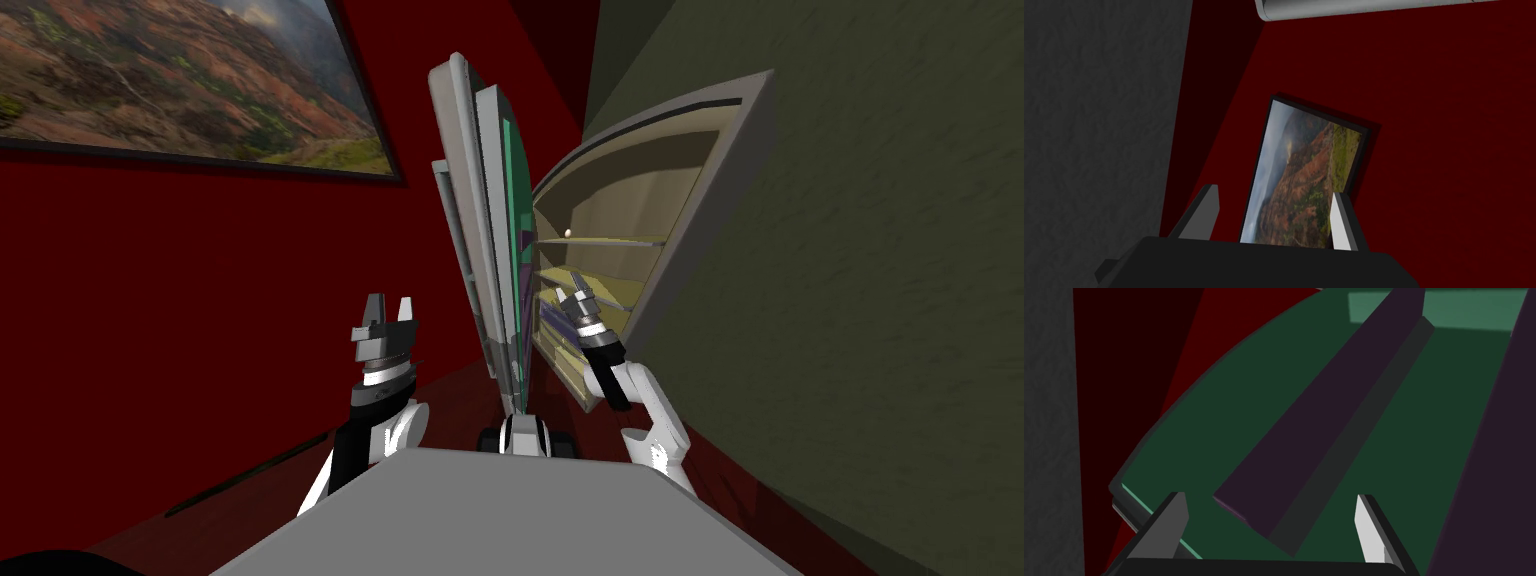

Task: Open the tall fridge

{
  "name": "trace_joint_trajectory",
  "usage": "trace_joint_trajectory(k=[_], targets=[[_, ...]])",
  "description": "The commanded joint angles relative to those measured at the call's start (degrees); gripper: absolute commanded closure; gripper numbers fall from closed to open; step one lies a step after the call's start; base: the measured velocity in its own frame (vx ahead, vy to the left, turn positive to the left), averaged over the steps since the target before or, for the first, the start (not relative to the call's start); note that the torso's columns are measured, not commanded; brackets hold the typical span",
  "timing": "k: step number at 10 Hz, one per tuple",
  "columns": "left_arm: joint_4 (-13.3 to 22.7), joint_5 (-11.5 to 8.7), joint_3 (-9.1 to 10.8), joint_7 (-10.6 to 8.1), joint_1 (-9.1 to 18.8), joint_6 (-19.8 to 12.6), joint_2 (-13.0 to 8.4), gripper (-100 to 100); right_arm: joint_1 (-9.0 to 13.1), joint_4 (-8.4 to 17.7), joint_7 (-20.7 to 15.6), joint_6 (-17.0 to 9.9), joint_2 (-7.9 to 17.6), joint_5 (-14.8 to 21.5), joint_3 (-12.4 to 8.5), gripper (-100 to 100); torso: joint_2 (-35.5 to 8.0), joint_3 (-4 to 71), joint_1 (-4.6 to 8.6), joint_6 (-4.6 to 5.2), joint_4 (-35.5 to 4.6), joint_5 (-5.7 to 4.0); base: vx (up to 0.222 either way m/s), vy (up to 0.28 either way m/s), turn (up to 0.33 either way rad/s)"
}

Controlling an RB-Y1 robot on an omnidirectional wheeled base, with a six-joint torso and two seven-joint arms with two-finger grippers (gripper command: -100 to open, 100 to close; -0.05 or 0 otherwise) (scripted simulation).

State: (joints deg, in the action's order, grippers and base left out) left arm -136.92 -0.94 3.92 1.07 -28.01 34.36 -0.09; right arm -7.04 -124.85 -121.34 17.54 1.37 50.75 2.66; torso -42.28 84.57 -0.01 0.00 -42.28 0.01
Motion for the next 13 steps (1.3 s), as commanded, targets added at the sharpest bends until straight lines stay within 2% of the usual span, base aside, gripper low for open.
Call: trace_joint_trajectory(k=[1, 2, 3, 9, 10, 11, 13], targets=[[0.0, 0.0, 0.0, 0.0, 0.0, 0.0, 0.0, 0, 0.0, -0.1, -0.2, 0.0, -4.0, 0.0, -0.1, -100, 0.0, 0.0, 0.0, 0.0, 0.0, 0.0, 0.0, 0.023, -0.005], [0.0, 0.0, 0.0, 0.0, 0.0, 0.0, 0.0, 0, 0.0, -0.1, -0.2, 0.0, -3.2, 0.0, 0.0, -100, 0.0, 0.0, 0.04, 0.0, 0.0, -0.01, 0.0, 0.01, 0.0], [0.0, 0.0, 0.0, 0.0, 0.0, 0.0, 0.0, 0, 0.7, -0.6, 0.1, -1.8, -2.8, 0.5, 0.4, -100, 0.0, 0.0, 0.09, 0.01, 0.0, -0.03, 0.006, -0.003, 0.061], [0.0, 0.0, 0.0, 0.0, 0.0, 0.0, 0.0, 0, 3.1, -2.6, 1.4, -8.0, -0.7, 2.3, 2.0, -100, 0.0, 0.0, 0.0, 0.01, 0.0, 0.0, 0.013, -0.014, 0.054], [0.0, 0.0, 0.0, 0.0, 0.0, 0.0, 0.0, 0, 2.8, -2.5, 1.3, -7.4, -0.8, 2.2, 1.9, -100, 0.0, 0.0, 0.0, 0.01, 0.0, -0.01, 0.006, -0.005, 0.005], [0.0, 0.0, 0.0, 0.0, 0.0, 0.0, 0.0, 0, 2.1, -1.7, 0.8, -5.3, -1.6, 1.6, 1.3, 100, 0.0, 0.0, -0.01, 0.01, 0.0, 0.0, -0.009, 0.008, -0.083], [0.0, 0.0, 0.0, 0.0, 0.0, 0.0, 0.0, 0, 1.4, -1.2, 0.5, -3.6, -2.2, 1.1, 0.9, 100, -0.1, 0.0, -0.04, 0.0, 0.0, 0.01, -0.017, 0.017, -0.064]])
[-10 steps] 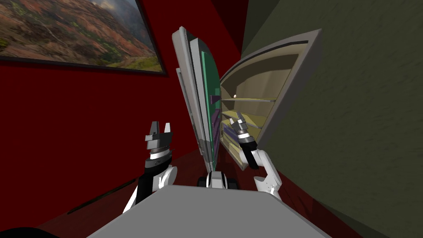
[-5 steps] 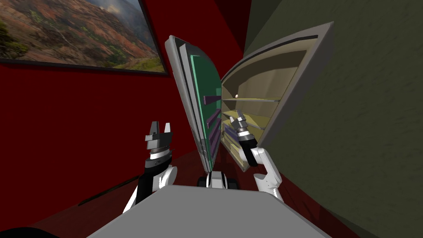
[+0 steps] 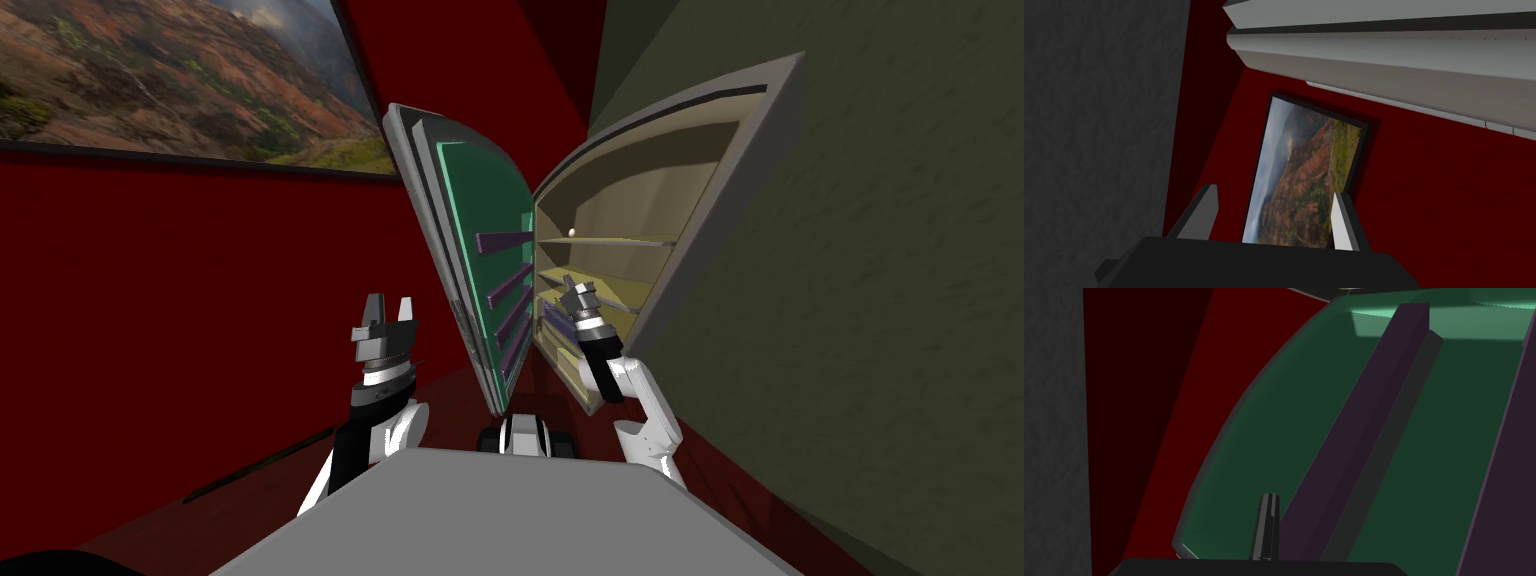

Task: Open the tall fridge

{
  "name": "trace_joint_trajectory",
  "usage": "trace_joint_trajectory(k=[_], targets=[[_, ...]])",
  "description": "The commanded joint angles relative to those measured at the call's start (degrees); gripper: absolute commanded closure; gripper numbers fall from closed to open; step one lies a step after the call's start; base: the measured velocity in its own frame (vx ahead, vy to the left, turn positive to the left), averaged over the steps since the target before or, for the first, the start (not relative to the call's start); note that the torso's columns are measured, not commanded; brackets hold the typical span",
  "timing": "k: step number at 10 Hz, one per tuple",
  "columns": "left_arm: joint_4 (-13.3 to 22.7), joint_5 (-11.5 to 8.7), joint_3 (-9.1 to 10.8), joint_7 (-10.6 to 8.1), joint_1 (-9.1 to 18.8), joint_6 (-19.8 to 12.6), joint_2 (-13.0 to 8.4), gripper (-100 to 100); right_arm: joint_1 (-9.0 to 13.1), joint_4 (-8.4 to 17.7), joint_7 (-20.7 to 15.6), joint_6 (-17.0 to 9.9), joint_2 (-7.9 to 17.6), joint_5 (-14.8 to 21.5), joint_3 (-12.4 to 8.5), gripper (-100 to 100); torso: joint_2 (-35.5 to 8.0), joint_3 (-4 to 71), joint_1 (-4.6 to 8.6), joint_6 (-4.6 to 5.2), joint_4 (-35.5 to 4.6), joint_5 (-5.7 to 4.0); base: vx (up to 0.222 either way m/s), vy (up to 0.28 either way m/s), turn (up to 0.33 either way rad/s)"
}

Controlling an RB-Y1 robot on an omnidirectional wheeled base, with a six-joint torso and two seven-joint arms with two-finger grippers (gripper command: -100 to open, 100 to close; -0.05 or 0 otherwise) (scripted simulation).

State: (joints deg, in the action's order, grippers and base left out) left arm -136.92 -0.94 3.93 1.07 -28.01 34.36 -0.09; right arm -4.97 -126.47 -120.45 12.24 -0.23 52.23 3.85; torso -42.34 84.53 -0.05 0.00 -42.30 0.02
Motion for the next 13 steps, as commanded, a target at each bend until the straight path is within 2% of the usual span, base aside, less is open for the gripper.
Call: trace_joint_trajectory(k=[1, 3, 4, 5, 9, 13], targets=[[0.0, 0.0, 0.0, 0.0, 0.0, 0.0, 0.0, 0, -1.3, 1.0, -0.8, 3.5, -1.2, -0.9, -0.8, 100, 0.0, 0.0, 0.02, 0.0, 0.0, 0.0, -0.015, 0.021, -0.073], [0.0, 0.0, 0.0, 0.0, 0.0, 0.0, 0.0, 0, -2.0, 1.6, -1.1, 5.3, -1.8, -1.4, -1.2, 100, 0.1, 0.0, 0.06, 0.0, 0.0, -0.02, -0.015, 0.014, -0.047], [0.0, 0.0, 0.0, 0.0, 0.0, 0.0, 0.0, 0, -1.7, 1.4, -0.9, 4.6, -1.5, -1.3, -1.1, 100, 0.1, 0.1, 0.08, 0.0, 0.0, -0.02, -0.005, 0.005, -0.008], [0.0, 0.0, 0.0, 0.0, 0.0, 0.0, 0.0, 0, -1.6, 1.3, -0.8, 4.3, 0.7, -1.6, -1.3, -100, 0.1, 0.1, 0.09, 0.0, 0.0, -0.02, 0.007, 0.032, -0.01], [0.0, 0.0, -0.01, 0.0, 0.0, 0.0, 0.0, 0, -0.9, 0.8, -0.2, 1.4, 6.1, -2.8, -2.0, -100, 0.0, 0.0, -0.04, 0.0, 0.0, 0.01, 0.021, 0.092, -0.03], [0.0, 0.0, -0.01, 0.0, 0.0, 0.0, 0.0, 0, 0.3, -0.2, 0.7, -3.2, 9.1, -4.8, -3.0, -100, 0.1, 0.1, -0.05, 0.0, 0.0, 0.02, 0.04, 0.178, -0.047]])
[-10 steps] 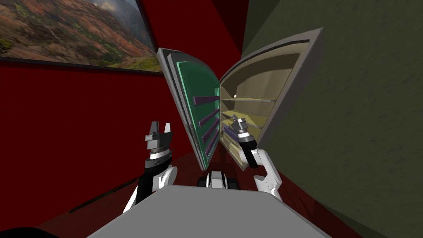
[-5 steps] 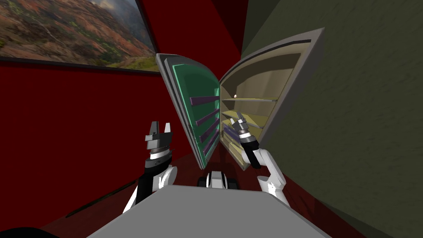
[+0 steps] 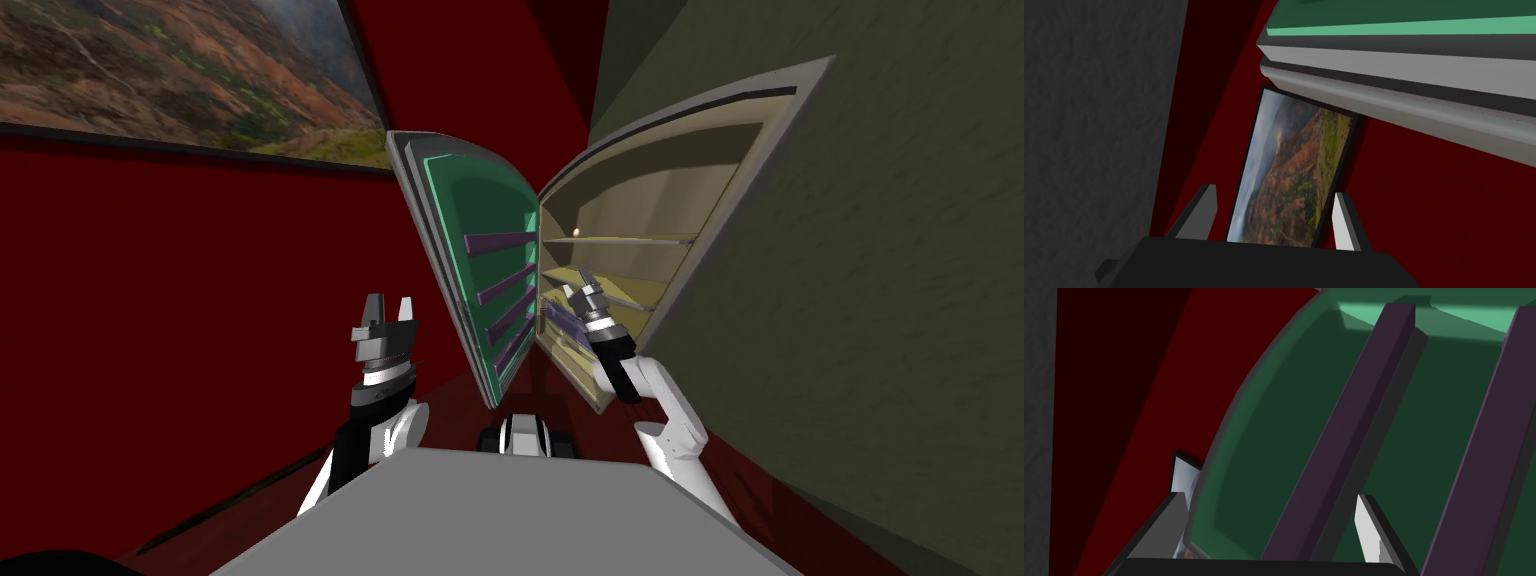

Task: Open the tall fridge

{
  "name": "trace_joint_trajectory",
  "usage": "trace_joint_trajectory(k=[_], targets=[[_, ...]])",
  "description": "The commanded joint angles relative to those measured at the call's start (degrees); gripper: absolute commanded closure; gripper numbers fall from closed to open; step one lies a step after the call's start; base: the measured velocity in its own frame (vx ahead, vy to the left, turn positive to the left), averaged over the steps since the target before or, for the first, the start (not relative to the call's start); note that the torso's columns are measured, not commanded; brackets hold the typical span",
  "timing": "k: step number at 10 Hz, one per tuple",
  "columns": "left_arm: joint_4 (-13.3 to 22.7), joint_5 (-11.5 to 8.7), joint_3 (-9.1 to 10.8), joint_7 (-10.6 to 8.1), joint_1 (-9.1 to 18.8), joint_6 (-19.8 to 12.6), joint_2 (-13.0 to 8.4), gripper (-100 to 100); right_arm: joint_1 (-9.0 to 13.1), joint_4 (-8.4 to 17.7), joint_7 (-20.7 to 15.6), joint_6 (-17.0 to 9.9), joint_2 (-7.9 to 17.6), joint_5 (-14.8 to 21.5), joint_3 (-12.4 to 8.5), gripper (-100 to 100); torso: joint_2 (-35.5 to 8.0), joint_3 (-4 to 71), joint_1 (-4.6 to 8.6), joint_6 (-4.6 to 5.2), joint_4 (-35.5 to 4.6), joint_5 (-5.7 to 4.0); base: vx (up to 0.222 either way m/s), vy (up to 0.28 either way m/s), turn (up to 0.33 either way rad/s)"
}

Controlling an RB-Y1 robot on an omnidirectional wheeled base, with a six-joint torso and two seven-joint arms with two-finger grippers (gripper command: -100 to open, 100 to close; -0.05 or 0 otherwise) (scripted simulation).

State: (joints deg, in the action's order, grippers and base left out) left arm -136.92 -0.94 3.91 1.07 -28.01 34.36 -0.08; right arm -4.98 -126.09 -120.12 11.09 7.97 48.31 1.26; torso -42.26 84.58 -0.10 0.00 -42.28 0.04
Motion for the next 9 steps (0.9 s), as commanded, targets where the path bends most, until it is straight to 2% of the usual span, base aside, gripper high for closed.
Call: trace_joint_trajectory(k=[1, 9], targets=[[0.0, 0.0, 0.0, 0.0, 0.0, 0.0, 0.0, 0, 0.6, -0.9, 0.6, -3.3, 1.4, -1.4, -0.7, -100, 0.0, 0.0, 0.09, 0.0, 0.0, -0.03, 0.046, 0.213, -0.049], [0.0, 0.0, 0.0, 0.0, 0.0, 0.0, 0.0, 0, 3.8, -3.5, 2.9, -15.0, 2.4, -6.5, -3.6, -100, 0.1, 0.0, 0.1, 0.0, 0.0, -0.03, 0.04, 0.227, -0.061]])
